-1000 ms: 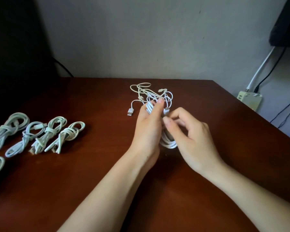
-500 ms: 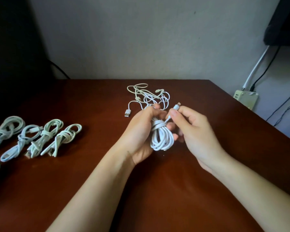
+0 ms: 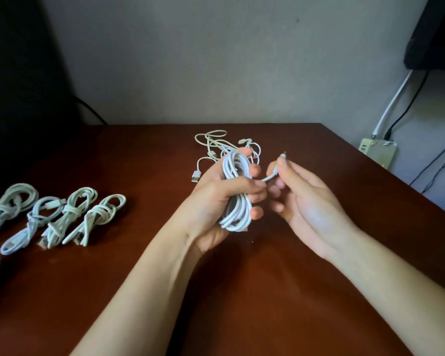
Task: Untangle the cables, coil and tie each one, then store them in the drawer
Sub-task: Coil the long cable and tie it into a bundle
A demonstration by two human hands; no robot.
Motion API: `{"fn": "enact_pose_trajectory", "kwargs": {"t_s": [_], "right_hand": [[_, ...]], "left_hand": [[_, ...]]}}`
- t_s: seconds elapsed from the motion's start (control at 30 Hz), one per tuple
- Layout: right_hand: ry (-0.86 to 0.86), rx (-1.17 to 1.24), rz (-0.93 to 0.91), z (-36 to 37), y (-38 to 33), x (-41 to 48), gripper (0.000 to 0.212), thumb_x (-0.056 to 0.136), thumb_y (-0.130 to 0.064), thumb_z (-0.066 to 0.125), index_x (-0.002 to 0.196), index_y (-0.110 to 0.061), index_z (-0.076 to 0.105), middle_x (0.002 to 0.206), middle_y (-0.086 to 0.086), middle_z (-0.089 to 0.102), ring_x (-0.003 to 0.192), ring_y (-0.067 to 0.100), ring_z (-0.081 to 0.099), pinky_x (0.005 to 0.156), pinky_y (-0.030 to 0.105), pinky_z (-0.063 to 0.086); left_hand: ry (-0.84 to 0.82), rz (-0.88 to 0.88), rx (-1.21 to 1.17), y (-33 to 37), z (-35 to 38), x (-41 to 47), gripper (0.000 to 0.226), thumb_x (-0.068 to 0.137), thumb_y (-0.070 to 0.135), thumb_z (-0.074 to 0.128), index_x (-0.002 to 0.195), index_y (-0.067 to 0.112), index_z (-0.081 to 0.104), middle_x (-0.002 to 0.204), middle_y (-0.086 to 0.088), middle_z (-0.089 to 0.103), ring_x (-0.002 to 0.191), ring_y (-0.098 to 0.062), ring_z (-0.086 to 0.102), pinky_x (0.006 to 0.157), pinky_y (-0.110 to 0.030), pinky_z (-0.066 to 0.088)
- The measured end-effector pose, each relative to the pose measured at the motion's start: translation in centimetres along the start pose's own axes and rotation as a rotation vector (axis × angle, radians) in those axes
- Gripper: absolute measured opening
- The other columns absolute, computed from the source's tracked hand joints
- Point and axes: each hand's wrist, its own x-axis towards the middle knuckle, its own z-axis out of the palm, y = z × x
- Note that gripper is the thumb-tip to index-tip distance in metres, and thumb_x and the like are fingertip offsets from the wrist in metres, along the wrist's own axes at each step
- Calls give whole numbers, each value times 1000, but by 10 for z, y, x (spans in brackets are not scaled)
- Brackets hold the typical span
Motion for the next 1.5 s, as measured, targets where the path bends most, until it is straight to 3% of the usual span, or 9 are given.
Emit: {"fn": "enact_pose_trajectory", "kwargs": {"t_s": [0.17, 0.5, 0.7, 0.83, 0.9, 1.07, 1.13, 1.3, 1.5], "right_hand": [[-110, -591, -289, -7, -10, -2, 31, 92, -35, 48, 76, -8, 52, 53, -4, 45, 52, 12, 42, 53, 23, 38], [-178, -1012, -300, -14, -21, 0, 27, 93, -20, 55, 70, -7, 57, 51, -7, 48, 47, 5, 45, 50, 19, 35], [-128, -1000, -252, -17, -26, 1, 34, 91, -26, 60, 65, -5, 58, 43, -4, 43, 43, 5, 37, 48, 18, 28], [-136, -927, -231, -17, -30, 1, 35, 90, -25, 60, 67, 0, 62, 43, -4, 41, 43, 3, 33, 47, 14, 26], [-154, -873, -196, -17, -33, 0, 32, 90, -27, 61, 69, -3, 67, 42, -4, 41, 46, 3, 33, 49, 13, 27], [-181, -783, -84, -19, -39, -1, 21, 84, -33, 64, 71, -25, 77, 41, 1, 39, 59, 16, 39, 70, 22, 35], [-175, -786, -41, -19, -40, -1, 25, 85, -31, 65, 63, -30, 76, 40, 3, 38, 56, 9, 42, 80, 17, 35], [-193, -766, 81, -17, -44, -3, 29, 84, -28, 65, 58, -23, 75, 37, 2, 38, 46, -3, 46, 82, 23, 33], [-175, -728, 169, -22, -42, -1, 33, 64, -40, 69, 63, -7, 73, 36, 0, 35, 38, 2, 38, 69, 22, 32]], "left_hand": [[79, 32, 321, 5, -7, 1, 52, 63, -14, 55, 111, 4, 50, 66, -7, 54, 47, -15, 50, 36, -18, 36], [187, 202, 704, -8, -14, 3, 33, 78, -5, 71, 107, 12, 68, 89, -6, 72, 72, -21, 63, 58, -22, 49], [183, 314, 759, -15, -12, 5, 36, 79, 3, 73, 112, 15, 67, 99, -3, 72, 89, -23, 65, 80, -50, 53], [167, 392, 832, -16, -8, 3, 36, 81, -1, 72, 108, 20, 65, 95, 8, 70, 87, -1, 64, 74, -15, 49], [141, 412, 874, -16, -5, 2, 37, 82, -1, 70, 108, 24, 63, 94, 14, 68, 83, 6, 62, 71, -8, 44], [82, 500, 1002, -19, -4, 0, 40, 85, 7, 68, 113, 33, 55, 107, 16, 64, 98, 4, 61, 85, -11, 45], [59, 540, 1099, -19, -6, 0, 39, 85, 14, 67, 119, 28, 57, 110, 19, 61, 104, 3, 59, 92, -15, 46], [20, 579, 1157, -19, -12, 2, 41, 85, 13, 69, 125, 12, 59, 114, 8, 63, 107, 0, 58, 93, -15, 44], [2, 496, 1076, -21, -10, 0, 39, 85, 10, 69, 120, 22, 59, 112, 8, 65, 106, -1, 59, 92, -14, 44]]}}
